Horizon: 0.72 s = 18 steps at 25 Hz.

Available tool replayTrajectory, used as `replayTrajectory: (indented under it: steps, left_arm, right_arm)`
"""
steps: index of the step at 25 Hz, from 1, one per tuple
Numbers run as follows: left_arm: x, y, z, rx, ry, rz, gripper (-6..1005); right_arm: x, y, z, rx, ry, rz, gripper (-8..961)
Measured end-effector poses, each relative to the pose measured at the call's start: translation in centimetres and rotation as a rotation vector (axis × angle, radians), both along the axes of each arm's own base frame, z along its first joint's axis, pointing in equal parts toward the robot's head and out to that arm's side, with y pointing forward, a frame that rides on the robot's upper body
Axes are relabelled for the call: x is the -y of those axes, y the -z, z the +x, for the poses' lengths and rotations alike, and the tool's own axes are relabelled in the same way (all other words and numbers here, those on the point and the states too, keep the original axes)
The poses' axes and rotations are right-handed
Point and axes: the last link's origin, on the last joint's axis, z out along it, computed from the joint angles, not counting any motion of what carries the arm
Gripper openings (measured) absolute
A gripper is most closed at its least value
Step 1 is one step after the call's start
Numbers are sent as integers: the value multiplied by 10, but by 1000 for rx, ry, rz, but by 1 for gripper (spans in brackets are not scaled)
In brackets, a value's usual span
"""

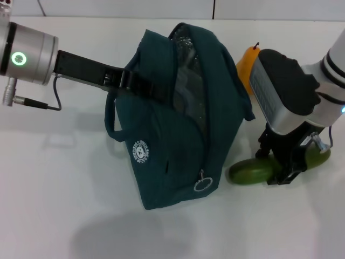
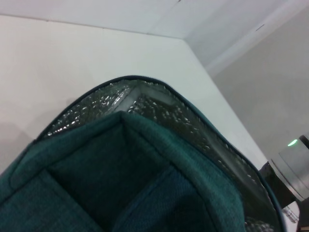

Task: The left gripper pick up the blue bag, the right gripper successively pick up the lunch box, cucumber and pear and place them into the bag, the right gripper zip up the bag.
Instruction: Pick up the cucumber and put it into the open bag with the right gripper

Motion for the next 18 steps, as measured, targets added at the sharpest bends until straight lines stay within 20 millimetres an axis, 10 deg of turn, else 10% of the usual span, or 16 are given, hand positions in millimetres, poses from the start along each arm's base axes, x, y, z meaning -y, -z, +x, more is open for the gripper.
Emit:
replayTrajectory:
  steps: [18]
  left_arm:
    - [6, -7, -5, 42, -7, 7, 38]
  right_arm:
    - [24, -45, 12, 39, 80, 71, 616]
